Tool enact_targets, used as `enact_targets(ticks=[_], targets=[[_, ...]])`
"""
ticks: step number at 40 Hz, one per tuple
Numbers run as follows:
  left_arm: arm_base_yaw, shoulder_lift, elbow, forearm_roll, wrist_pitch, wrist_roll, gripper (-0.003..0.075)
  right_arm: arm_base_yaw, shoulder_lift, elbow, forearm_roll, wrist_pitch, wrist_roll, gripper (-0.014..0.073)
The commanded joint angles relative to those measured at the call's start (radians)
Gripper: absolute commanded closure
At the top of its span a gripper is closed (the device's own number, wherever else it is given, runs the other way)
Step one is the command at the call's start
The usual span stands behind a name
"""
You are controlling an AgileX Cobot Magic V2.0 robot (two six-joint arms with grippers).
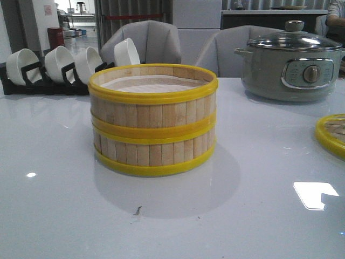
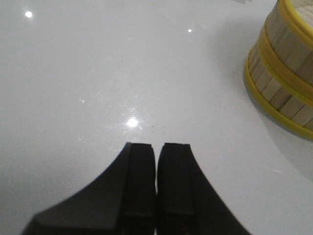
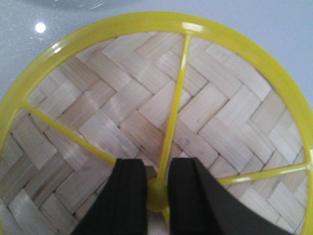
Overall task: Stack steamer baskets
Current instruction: 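Lower the right gripper and grasp the lid's centre knob, then lift the lid with the right gripper and carry it over the stack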
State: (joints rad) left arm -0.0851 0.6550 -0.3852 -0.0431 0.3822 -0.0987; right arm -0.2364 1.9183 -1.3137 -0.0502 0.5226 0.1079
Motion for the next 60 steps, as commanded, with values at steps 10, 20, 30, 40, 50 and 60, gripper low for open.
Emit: enact_targets(ticks=[10, 20, 30, 40, 50, 60], targets=[[-0.006, -0.001, -0.028, -0.003, -0.077, -0.007, 0.0632, 0.004, -0.052, -0.027, -0.013, -0.007, -0.006, 0.0557], [-0.006, -0.001, -0.028, -0.003, -0.077, -0.007, 0.0632, 0.029, -0.112, -0.028, -0.012, 0.008, -0.006, 0.0557], [-0.006, -0.001, -0.028, -0.003, -0.077, -0.007, 0.0632, 0.087, -0.219, -0.061, 0.002, 0.050, -0.006, 0.0557], [-0.006, -0.001, -0.028, -0.003, -0.077, -0.007, 0.0632, 0.226, -0.245, -0.245, 0.004, 0.243, -0.006, 0.0557], [-0.006, -0.001, -0.028, -0.003, -0.077, -0.007, 0.0632, 0.448, -0.231, -0.441, 0.006, 0.312, -0.006, 0.0557], [-0.006, -0.001, -0.028, -0.003, -0.077, -0.007, 0.0632, 0.667, -0.096, -0.683, 0.044, 0.386, -0.006, 0.0557]])
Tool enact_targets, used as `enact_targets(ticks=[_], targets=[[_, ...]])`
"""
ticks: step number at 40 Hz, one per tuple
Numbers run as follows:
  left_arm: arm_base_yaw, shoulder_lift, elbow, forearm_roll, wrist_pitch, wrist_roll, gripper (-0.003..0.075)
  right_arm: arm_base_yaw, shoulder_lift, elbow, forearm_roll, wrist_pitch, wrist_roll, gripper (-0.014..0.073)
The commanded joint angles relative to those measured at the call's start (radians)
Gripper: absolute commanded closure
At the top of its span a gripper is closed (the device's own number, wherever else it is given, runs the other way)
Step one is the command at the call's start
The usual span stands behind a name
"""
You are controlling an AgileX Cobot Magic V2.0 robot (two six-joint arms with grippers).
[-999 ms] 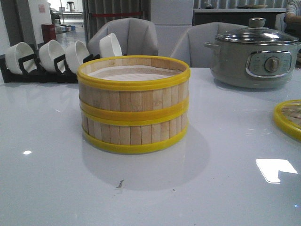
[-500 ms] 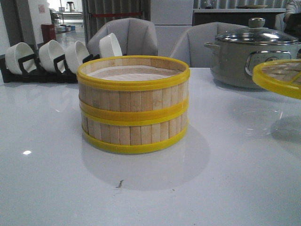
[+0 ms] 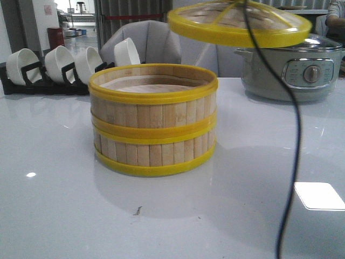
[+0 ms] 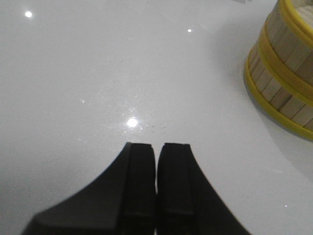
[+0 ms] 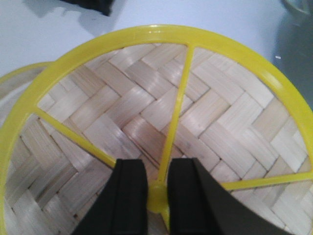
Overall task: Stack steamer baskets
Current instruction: 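Lift the lid with the right gripper and carry it over the stack, then lower the lid onto the top basket and open the right gripper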
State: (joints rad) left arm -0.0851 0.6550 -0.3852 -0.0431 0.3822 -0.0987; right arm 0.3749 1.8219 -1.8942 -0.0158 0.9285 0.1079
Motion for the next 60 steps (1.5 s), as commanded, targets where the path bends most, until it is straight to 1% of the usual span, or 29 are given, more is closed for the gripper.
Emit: enact_targets(ticks=[1, 8, 14, 20, 31, 60], targets=[[-0.006, -0.001, -0.028, -0.003, -0.077, -0.007, 0.0632, 0.071, 0.021, -0.132, 0.010, -0.011, -0.006, 0.0557], [-0.006, -0.001, -0.028, -0.003, -0.077, -0.007, 0.0632, 0.170, 0.134, -0.276, 0.010, 0.045, -0.007, 0.0557], [-0.006, -0.001, -0.028, -0.003, -0.077, -0.007, 0.0632, 0.204, 0.201, -0.332, 0.010, 0.054, -0.007, 0.0557], [-0.006, -0.001, -0.028, -0.003, -0.077, -0.007, 0.0632, 0.205, 0.230, -0.334, 0.009, 0.055, -0.007, 0.0557], [-0.006, -0.001, -0.028, -0.003, -0.077, -0.007, 0.0632, 0.201, 0.247, -0.334, -0.030, 0.053, -0.007, 0.0557], [-0.006, -0.001, -0.028, -0.003, -0.077, -0.007, 0.0632, 0.188, 0.249, -0.334, -0.033, 0.022, -0.006, 0.0557]])
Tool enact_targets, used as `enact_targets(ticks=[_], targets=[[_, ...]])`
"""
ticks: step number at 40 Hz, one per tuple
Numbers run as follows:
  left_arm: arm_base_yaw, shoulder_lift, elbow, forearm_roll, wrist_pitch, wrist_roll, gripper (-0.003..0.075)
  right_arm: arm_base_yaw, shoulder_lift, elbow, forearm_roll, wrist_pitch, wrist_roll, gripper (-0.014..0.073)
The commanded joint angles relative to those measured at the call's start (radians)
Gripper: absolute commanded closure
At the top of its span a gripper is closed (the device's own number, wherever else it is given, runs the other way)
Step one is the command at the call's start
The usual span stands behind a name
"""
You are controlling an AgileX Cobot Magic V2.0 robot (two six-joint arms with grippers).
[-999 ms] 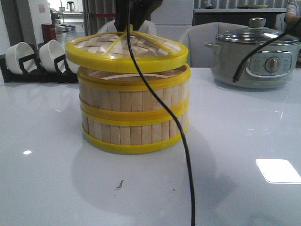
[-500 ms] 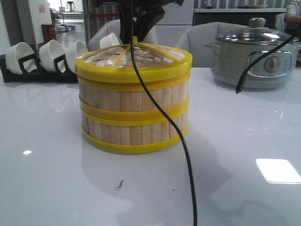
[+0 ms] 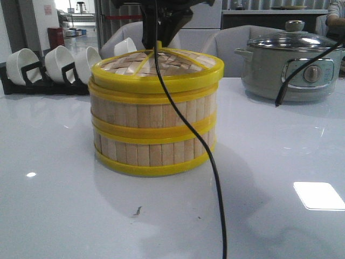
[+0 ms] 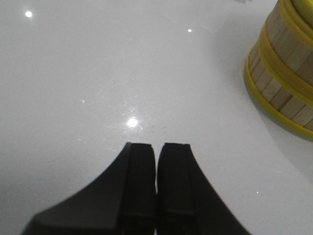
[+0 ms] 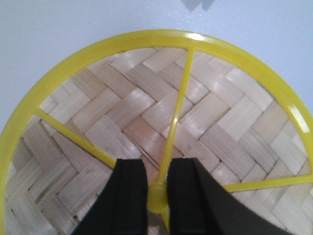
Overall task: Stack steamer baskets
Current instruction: 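Lower the lid onto the top basket and open the right gripper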
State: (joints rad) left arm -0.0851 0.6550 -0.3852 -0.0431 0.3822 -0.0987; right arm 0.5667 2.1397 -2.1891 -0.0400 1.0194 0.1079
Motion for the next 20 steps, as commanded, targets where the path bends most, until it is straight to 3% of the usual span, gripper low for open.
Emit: enact_targets(ticks=[1, 20], targets=[[-0.006, -0.001, -0.028, -0.003, -0.077, -0.007, 0.0632, -0.004, -0.069, -0.039, -0.009, -0.069, -0.006, 0.0557], [-0.006, -0.001, -0.028, -0.003, -0.077, -0.007, 0.0632, -0.003, -0.068, -0.039, 0.012, -0.068, -0.006, 0.0557]])
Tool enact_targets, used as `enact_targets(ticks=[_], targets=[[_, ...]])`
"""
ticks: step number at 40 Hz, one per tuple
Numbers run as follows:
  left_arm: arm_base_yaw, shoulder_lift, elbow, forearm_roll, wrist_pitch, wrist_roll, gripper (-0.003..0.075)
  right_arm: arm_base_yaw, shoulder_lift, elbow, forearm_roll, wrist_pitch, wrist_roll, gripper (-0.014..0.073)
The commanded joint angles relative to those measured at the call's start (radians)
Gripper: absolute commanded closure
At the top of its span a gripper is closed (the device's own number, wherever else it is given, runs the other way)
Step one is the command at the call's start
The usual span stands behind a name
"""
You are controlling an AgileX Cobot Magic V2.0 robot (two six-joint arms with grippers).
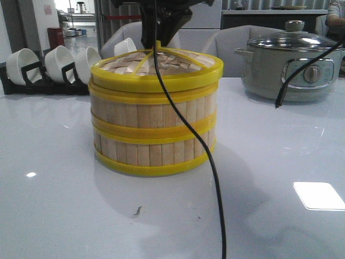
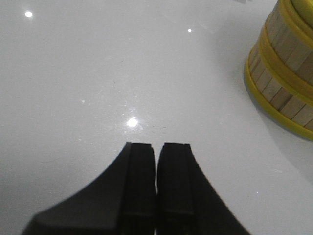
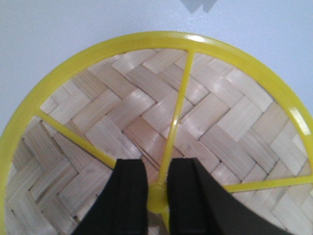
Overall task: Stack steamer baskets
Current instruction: 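Lower the lid onto the top basket and open the right gripper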
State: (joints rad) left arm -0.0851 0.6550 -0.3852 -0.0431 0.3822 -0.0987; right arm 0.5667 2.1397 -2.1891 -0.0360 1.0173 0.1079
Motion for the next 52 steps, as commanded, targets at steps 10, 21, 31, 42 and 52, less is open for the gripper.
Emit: enact_targets(ticks=[10, 21, 31, 42, 52], targets=[[-0.006, -0.001, -0.028, -0.003, -0.077, -0.007, 0.0632, -0.002, -0.068, -0.039, 0.010, -0.066, -0.006, 0.0557], [-0.006, -0.001, -0.028, -0.003, -0.077, -0.007, 0.0632, -0.002, -0.054, -0.039, 0.011, -0.049, -0.006, 0.0557], [-0.006, -0.001, -0.028, -0.003, -0.077, -0.007, 0.0632, -0.002, -0.050, -0.039, 0.011, -0.044, -0.006, 0.0557], [-0.006, -0.001, -0.028, -0.003, -0.077, -0.007, 0.0632, -0.002, -0.050, -0.039, 0.014, -0.040, -0.006, 0.0428], [-0.006, -0.001, -0.028, -0.003, -0.077, -0.007, 0.0632, -0.002, -0.059, -0.039, 0.014, -0.043, -0.003, 0.0204]])
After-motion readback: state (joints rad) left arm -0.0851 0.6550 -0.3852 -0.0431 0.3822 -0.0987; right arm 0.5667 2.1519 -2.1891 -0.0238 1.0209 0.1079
